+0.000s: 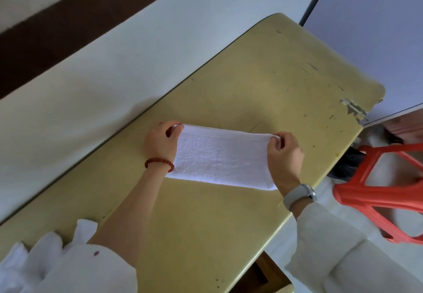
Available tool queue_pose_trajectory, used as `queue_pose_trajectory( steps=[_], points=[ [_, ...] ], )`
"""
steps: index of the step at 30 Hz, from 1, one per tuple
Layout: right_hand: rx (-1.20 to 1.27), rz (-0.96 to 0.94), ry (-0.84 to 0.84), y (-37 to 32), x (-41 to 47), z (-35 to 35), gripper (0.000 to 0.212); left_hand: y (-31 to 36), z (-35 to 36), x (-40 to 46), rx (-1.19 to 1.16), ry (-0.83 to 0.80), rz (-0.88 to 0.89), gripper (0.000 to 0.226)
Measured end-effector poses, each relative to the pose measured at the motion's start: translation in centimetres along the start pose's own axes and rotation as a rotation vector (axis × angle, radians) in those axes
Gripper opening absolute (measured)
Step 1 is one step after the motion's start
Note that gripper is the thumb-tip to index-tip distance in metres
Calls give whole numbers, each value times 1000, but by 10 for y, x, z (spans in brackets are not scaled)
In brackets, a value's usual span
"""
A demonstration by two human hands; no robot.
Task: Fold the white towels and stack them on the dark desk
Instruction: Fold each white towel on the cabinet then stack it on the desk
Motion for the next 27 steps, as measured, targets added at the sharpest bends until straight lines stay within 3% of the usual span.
queue_pose_trajectory(
  steps=[22, 27],
  points=[
    [-93, -29, -47, -9, 0, 4, 19, 5, 7, 11, 215, 0, 30, 15],
    [-166, -26, -25, -9, 5, 0, 30, 14, 3, 14, 235, -27, 29, 18]
  ],
)
Point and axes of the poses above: each hand's wrist, its own x-axis towards the middle knuckle, its own z-axis out of the palm, y = z × x, the point moved 1 cm from there along x, towards the middle knuckle, and after that the axes turned 15 degrees about y, right-handed, at the moved point
